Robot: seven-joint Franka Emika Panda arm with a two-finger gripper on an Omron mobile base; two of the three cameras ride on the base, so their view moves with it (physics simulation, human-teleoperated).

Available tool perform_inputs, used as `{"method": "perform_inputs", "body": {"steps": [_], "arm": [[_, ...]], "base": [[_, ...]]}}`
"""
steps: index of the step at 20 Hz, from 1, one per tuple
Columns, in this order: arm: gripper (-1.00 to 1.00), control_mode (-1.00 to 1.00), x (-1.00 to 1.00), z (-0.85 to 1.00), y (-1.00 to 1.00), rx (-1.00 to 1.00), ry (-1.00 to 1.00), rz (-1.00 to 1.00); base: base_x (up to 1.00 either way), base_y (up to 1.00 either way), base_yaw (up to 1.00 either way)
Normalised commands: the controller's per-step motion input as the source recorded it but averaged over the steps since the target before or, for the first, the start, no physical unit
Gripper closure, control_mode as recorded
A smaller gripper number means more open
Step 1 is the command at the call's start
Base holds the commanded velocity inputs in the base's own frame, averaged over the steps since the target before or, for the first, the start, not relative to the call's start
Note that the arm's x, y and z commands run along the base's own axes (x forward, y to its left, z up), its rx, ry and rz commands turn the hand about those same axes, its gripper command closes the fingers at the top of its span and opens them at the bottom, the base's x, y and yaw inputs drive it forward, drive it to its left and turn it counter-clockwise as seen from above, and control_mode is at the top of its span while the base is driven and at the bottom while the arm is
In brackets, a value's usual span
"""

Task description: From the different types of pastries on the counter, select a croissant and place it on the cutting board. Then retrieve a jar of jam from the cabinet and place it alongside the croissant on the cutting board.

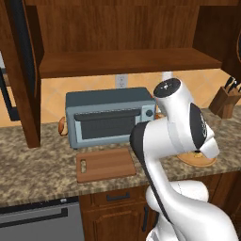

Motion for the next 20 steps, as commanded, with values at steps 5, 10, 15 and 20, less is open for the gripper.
{"method": "perform_inputs", "body": {"steps": [5,10,15,20], "arm": [[1.0,-1.0,0.33,-0.41,0.0,0.02,0.06,-0.06],[1.0,-1.0,0.69,-0.55,0.12,0.0,0.0,-0.01],[1.0,-1.0,0.52,-0.62,0.26,0.0,-0.13,0.0],[1.0,-1.0,0.65,-0.52,0.25,-0.01,-0.11,0.0]], "base": [[0.0,0.0,0.0],[0.0,0.0,0.0],[0.0,0.0,0.0],[0.0,0.0,0.0]]}}
